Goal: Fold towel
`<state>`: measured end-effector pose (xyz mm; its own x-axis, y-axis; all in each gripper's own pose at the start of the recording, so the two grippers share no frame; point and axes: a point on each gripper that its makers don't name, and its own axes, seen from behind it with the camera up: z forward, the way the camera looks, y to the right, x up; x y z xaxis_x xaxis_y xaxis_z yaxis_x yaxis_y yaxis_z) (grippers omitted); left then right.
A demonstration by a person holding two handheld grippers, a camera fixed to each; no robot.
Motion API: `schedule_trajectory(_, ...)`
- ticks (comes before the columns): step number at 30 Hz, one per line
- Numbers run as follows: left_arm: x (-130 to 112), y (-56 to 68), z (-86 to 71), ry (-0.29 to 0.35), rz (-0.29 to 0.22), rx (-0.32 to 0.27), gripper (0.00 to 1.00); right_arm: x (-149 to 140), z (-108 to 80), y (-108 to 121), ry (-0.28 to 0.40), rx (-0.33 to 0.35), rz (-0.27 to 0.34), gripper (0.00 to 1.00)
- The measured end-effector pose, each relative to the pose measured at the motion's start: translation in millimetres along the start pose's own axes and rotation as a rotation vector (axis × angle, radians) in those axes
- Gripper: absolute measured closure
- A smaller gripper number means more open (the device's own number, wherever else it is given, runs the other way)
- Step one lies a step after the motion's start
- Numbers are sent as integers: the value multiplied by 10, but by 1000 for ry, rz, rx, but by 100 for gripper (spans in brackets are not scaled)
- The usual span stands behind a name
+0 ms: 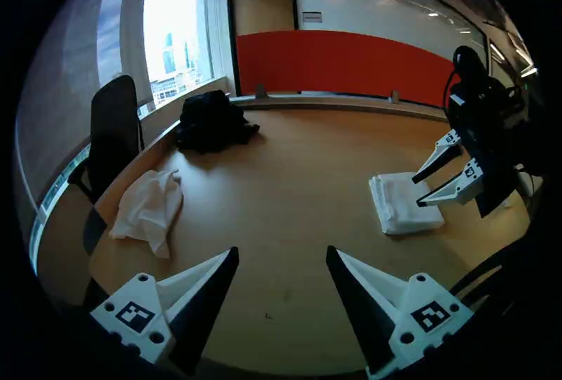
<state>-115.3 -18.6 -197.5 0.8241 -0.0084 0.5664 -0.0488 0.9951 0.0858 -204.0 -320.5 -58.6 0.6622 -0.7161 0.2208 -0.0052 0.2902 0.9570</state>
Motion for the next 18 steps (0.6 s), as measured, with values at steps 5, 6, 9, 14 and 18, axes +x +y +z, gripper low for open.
schedule_trajectory(5, 7, 7, 2, 1, 1, -1, 8, -47, -22, 16, -3, -13, 9, 20)
schedule_trajectory(6, 8, 8, 3, 1, 1, -2, 8, -57, -26, 19, -4, -16, 10, 20)
schedule_trajectory(9, 14, 18, 7, 2, 1, -4, 8, -94, -35, 35, -7, -27, 14, 20)
schedule_trajectory(14, 33, 43, 17, 5, 1, -11, 8, -172, -55, 58, -12, -47, 34, 20)
schedule_trajectory(18, 38, 53, 24, 5, 7, -13, 8, -268, -84, 54, -24, -57, 47, 20)
